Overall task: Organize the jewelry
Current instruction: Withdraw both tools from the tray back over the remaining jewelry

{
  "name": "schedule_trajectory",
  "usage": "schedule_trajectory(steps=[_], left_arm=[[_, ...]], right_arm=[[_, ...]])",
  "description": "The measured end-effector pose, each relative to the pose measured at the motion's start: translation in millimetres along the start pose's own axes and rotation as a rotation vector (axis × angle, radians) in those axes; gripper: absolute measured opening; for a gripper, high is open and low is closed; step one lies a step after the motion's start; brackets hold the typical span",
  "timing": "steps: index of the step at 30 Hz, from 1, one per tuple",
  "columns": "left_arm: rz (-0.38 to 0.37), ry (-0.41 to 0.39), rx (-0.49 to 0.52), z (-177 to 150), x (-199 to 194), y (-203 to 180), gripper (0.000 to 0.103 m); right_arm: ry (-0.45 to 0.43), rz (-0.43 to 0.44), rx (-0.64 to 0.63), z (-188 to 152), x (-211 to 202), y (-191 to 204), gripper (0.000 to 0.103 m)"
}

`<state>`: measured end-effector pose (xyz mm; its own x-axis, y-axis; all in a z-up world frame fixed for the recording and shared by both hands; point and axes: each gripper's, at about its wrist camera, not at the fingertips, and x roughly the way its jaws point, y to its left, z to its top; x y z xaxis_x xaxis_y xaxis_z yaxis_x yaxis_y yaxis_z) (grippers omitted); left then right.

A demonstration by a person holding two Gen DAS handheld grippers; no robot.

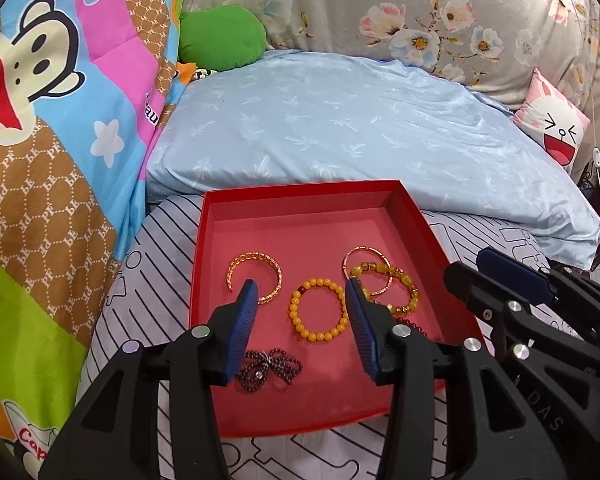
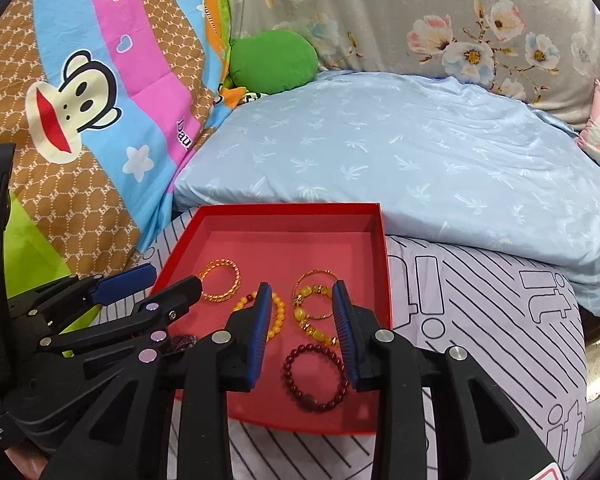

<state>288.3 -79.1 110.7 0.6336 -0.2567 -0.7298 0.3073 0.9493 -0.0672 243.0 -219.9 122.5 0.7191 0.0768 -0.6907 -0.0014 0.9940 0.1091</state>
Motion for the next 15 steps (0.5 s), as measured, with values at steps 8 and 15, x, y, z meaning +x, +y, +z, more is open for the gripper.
schedule_trajectory(steps=[8,15], left_arm=[[0.002,-0.010,0.008,-18.0,-30.7,-3.1,0.043],[0.003,-0.005,0.003,-44.1,-51.5,-0.8,0.043]], right_arm=[[-0.016,-0.007,-0.004,-22.0,-33.6,7.1,0.031],[0.002,-0.014,0.016,-54.2,-56.0,2.5,0.031]])
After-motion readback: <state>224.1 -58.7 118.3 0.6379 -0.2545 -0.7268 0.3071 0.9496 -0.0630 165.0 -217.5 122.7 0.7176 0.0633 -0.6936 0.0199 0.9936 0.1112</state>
